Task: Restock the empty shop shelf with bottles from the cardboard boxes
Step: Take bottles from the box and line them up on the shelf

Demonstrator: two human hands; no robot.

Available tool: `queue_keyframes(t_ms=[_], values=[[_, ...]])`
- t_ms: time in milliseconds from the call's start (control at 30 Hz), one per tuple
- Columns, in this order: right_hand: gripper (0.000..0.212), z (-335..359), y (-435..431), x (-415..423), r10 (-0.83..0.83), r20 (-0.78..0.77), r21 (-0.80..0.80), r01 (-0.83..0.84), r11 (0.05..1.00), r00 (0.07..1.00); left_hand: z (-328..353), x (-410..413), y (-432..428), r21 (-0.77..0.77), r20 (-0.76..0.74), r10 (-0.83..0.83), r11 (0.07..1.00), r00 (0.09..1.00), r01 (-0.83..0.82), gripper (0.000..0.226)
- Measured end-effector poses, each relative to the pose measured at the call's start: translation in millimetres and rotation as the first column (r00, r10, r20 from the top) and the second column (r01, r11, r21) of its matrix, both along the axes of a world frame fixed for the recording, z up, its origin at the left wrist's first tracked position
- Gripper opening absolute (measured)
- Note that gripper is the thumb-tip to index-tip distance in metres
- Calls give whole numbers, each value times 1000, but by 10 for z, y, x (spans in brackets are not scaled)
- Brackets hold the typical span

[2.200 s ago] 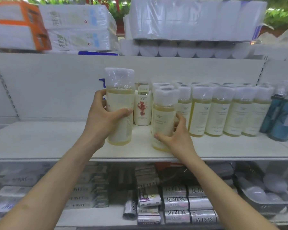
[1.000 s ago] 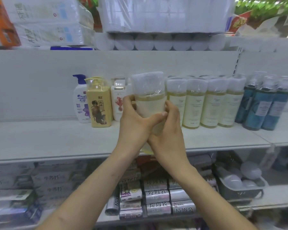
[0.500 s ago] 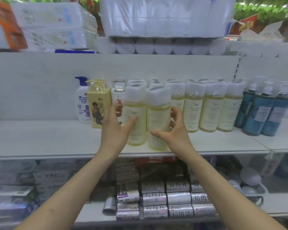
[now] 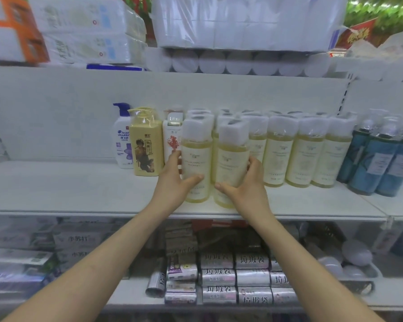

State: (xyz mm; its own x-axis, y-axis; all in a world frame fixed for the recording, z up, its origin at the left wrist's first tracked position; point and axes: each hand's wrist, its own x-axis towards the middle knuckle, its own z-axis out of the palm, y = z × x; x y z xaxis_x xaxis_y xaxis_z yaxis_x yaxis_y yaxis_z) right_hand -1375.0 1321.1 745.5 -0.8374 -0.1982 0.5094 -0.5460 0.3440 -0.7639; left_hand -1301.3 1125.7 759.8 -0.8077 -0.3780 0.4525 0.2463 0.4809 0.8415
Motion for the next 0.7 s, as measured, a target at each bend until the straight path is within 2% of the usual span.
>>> queue_keyframes(t_ms=[200,300,433,700], values=[[91,25,140,-130,130,142,-106,-115,988,981,-53,17,15,-37,-48,61,997,997,-63,68],[77,-22,132,-114,98,101,-41,-94,995,990,-133,-33,45,-48,-67,112,992,991,-115,74],[62,-50,114,-106,112,70,-36,-109,993,991,-154,-75,58,-59,-71,133,989,989,-137,80],[58,-64,44,-114,121,86,-62,-115,991,989,-159,-90,45,-73,-67,128,988,990,-133,79]])
